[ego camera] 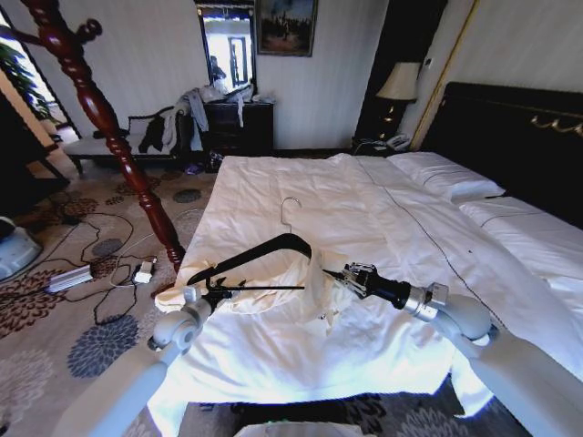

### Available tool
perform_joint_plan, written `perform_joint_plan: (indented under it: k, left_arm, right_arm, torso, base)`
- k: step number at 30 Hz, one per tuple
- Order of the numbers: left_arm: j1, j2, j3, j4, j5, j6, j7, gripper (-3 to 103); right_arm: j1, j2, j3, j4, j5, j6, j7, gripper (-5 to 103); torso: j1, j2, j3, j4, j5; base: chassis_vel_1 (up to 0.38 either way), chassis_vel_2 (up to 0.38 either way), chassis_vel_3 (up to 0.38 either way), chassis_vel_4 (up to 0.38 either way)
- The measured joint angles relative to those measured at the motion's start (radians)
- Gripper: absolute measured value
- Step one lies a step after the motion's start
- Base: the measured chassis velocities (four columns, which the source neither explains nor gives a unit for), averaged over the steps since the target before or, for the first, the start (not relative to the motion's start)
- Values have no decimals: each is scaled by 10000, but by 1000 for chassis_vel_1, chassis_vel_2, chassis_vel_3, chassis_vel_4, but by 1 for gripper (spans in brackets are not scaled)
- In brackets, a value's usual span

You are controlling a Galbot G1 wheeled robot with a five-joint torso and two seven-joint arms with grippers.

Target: Pick up the clothes from the bed and hang them on the clothes hanger.

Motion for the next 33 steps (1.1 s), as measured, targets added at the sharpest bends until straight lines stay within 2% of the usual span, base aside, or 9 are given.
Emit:
perform_joint_plan:
  k: [6, 13, 16, 18, 19, 20, 22, 29, 33]
  left_arm:
    - [-88, -43, 265, 87, 90, 199, 27, 51]
    - [-14, -22, 274, 87, 62, 510, 177, 42]
    - [-3, -29, 279, 102, 59, 536, 372, 26]
    - [-2, -50, 274, 102, 53, 508, 393, 26]
    - [8, -101, 218, 90, 47, 450, 449, 15]
    - [22, -127, 171, 80, 46, 401, 490, 15]
    - [69, -183, 35, 42, 47, 240, 623, 4]
    - [189, -173, -343, -180, -40, -170, 808, 2]
    - [282, -146, -661, -445, -187, -476, 894, 2]
  right_arm:
    - [-23, -21, 44, 24, 8, 12, 3, 19]
    - [-12, -9, 29, 26, 10, 20, 10, 19]
    - [-11, 4, 15, 26, 10, 25, 18, 19]
    - [-16, 6, 15, 26, 11, 27, 20, 19]
    - [-38, 11, 15, 26, 9, 31, 23, 19]
    - [-58, 16, 16, 25, 7, 35, 24, 19]
    - [-103, 33, 20, 16, 6, 40, 30, 19]
    - [-187, 72, 32, -51, 40, 46, 113, 19]
    - [-298, 128, -70, -119, 450, -30, 323, 19]
  torso:
    - [0, 1, 0, -3, 1]
    - [0, 0, -1, -2, 1]
    - [0, 1, -1, -2, 2]
    - [0, 1, 0, -3, 1]
    - [0, 0, -1, -3, 1]
    - [0, 1, -1, -3, 1]
    - [0, 0, -1, -3, 1]
    - [0, 0, -1, -3, 1]
    - [0, 1, -1, -2, 0]
  base:
    - [0, 0, 0, 0]
    - [0, 0, 0, 0]
    - [0, 0, 0, 0]
    - [0, 0, 0, 0]
    - [0, 0, 0, 0]
    - [0, 0, 0, 0]
    - [0, 0, 0, 0]
    - [0, 0, 0, 0]
    - [0, 0, 0, 0]
